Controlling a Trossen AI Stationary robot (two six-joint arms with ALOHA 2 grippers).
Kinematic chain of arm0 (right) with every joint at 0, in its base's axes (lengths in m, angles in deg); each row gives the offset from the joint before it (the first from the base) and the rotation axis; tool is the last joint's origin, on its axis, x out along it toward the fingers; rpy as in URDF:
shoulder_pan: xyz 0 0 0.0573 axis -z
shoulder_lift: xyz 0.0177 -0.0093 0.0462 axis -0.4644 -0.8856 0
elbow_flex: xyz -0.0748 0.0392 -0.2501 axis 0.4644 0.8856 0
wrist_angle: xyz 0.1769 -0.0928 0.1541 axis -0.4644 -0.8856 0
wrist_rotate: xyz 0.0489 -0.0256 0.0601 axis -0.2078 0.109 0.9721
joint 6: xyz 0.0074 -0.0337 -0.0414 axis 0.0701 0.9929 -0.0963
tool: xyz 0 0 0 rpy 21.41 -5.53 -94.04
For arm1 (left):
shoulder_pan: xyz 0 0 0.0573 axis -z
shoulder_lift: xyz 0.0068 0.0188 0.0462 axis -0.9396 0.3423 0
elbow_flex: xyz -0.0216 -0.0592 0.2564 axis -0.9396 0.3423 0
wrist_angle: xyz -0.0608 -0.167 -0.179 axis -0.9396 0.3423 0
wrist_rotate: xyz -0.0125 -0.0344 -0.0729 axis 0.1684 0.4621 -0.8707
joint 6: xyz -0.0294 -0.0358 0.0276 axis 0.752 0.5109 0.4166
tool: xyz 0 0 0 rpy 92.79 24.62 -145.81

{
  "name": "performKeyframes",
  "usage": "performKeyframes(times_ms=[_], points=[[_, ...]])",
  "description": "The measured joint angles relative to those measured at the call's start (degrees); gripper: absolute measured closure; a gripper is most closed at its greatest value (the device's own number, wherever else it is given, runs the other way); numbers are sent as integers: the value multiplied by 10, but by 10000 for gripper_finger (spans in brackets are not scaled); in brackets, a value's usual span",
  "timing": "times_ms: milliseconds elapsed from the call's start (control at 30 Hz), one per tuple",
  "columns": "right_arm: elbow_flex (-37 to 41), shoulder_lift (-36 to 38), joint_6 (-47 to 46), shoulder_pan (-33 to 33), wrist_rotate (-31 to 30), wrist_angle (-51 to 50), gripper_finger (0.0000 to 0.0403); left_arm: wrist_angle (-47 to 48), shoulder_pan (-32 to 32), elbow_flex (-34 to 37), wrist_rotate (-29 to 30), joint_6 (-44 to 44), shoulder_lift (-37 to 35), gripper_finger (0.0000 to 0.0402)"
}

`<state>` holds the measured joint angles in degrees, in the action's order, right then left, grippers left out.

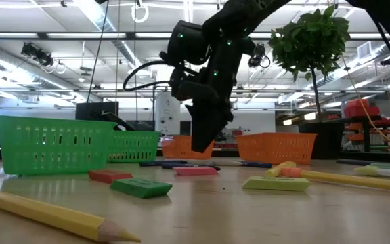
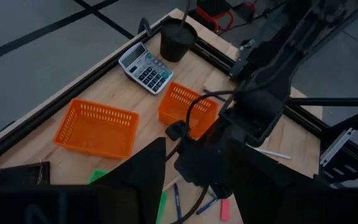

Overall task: Sort crayons/erasers/pens/pencils in bins
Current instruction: Put the pink pen into the top green bin

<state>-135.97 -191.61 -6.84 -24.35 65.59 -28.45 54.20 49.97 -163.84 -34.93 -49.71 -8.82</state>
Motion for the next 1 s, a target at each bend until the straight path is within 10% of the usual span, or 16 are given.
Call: performKeyframes(times_ms=[467,1000], points=[[-2,-36,-25,-13,-41,10,252,3,0,0,-6,41,1,230],[3,-11,-36,-12,-23,-25,388,3,28,0,-19,56,1,230]])
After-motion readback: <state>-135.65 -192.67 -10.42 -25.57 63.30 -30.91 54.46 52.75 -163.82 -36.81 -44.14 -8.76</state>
